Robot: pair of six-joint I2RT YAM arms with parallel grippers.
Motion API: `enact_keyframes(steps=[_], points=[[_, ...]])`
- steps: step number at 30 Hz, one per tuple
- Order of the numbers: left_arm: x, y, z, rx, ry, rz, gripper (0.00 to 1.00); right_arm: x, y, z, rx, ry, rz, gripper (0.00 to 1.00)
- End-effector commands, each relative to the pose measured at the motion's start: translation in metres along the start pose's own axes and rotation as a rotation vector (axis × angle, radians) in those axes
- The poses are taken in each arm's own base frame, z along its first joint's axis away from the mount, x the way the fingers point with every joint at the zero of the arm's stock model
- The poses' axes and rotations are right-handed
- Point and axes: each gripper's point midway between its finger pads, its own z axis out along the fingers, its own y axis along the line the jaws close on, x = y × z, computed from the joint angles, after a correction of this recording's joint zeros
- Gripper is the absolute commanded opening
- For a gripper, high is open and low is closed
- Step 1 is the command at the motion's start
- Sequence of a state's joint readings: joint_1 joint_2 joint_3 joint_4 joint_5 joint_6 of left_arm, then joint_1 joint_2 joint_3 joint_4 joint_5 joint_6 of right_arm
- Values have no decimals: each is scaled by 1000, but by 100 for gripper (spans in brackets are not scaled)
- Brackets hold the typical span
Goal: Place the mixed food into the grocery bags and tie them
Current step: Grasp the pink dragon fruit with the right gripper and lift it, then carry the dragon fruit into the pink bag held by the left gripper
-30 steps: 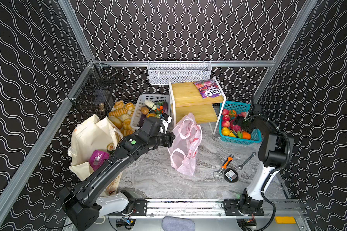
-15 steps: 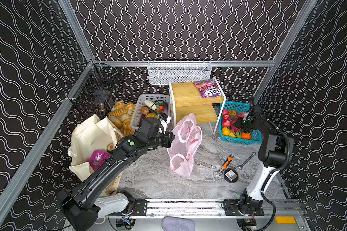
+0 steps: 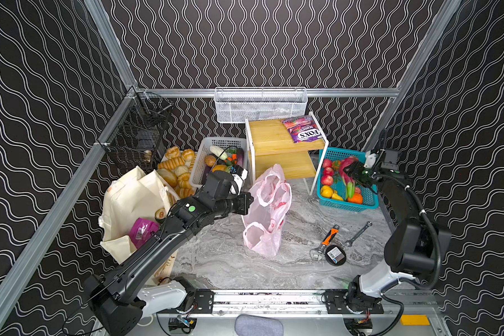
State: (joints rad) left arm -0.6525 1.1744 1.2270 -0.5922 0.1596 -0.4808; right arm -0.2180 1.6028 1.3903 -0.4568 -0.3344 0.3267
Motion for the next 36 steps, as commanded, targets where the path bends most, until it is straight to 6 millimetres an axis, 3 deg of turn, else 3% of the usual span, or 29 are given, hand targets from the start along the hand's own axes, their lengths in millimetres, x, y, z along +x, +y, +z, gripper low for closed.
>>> enact_keyframes(steps=[1, 4, 7, 14, 20, 24, 29, 36], points=[[-6, 1, 0, -2, -24, -10, 0, -4, 30, -25, -122, -35, 15, 43], [-7, 1, 1, 3, -29, -15, 0, 7, 51, -47, -218, -14, 52, 42], [-7, 3, 1, 8, -27, -18, 0, 35, 71, -63, -341, 61, 80, 43], [-9, 7, 1, 18, -37, -40, 0, 109, 90, -94, -393, 227, 71, 43], [-12, 5, 0, 29, -42, -38, 0, 178, 148, -126, -515, 421, -99, 43], [-10, 5, 2, 33, -37, -54, 0, 202, 179, -155, -629, 506, -182, 42], [-12, 5, 3, 37, -50, -69, 0, 230, 202, -194, -767, 618, -274, 41], [-14, 2, 8, 51, -44, -86, 0, 234, 246, -245, -1083, 623, -296, 39]])
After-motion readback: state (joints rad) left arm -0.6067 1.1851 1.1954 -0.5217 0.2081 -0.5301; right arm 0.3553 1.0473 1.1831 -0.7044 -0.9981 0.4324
